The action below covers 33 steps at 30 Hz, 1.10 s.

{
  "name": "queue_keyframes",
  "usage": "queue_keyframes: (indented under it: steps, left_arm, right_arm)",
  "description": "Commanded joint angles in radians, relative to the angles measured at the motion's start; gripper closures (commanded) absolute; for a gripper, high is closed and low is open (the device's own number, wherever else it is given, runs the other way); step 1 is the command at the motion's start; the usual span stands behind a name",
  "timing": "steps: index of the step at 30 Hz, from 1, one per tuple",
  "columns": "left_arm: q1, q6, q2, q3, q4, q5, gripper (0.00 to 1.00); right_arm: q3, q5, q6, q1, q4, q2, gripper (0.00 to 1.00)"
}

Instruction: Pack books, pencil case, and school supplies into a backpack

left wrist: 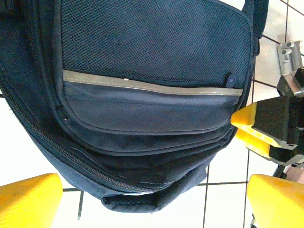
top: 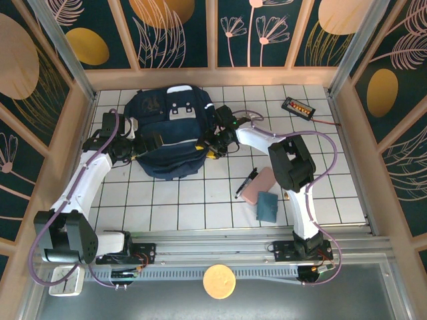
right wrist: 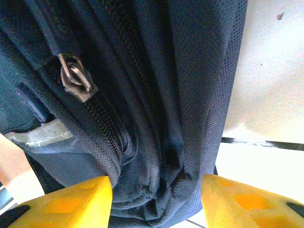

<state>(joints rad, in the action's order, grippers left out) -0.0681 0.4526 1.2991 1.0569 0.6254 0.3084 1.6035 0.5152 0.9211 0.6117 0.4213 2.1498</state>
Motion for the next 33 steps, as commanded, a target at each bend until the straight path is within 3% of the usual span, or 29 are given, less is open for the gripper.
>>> queue_keyframes:
  steps: [1,3,6,15,22,33]
  left_arm:
    - [0.002,-0.009,-0.002,-0.002,-0.012,0.007,0.01]
    - [0.002,-0.015,-0.001,-0.008,-0.019,0.02,0.01]
    - [0.0,-0.043,-0.003,-0.011,-0.024,0.028,0.01]
    - [-0.112,-0.357,-0.042,0.017,-0.04,-0.125,0.01]
    - [-0.142,-0.615,-0.129,-0.078,-0.175,-0.051,0.01]
    - [-0.281,-0.729,-0.108,-0.196,-0.329,0.053,0.05]
  right_arm:
    - [-0.019,-0.01,0.047,0.011,-0.056,-0.004,0.55]
    - [-0.008,-0.006,0.068,0.014,-0.09,0.002,0.69]
    - [0.021,-0.022,0.074,0.015,-0.1,-0.009,1.0]
    - [0.019,0.033,0.078,-0.059,-0.069,-0.168,1.0]
    - [0.046,0.122,0.094,-0.117,-0.048,-0.241,1.0]
    - [0.161,0.148,0.093,-0.121,0.012,-0.24,1.0]
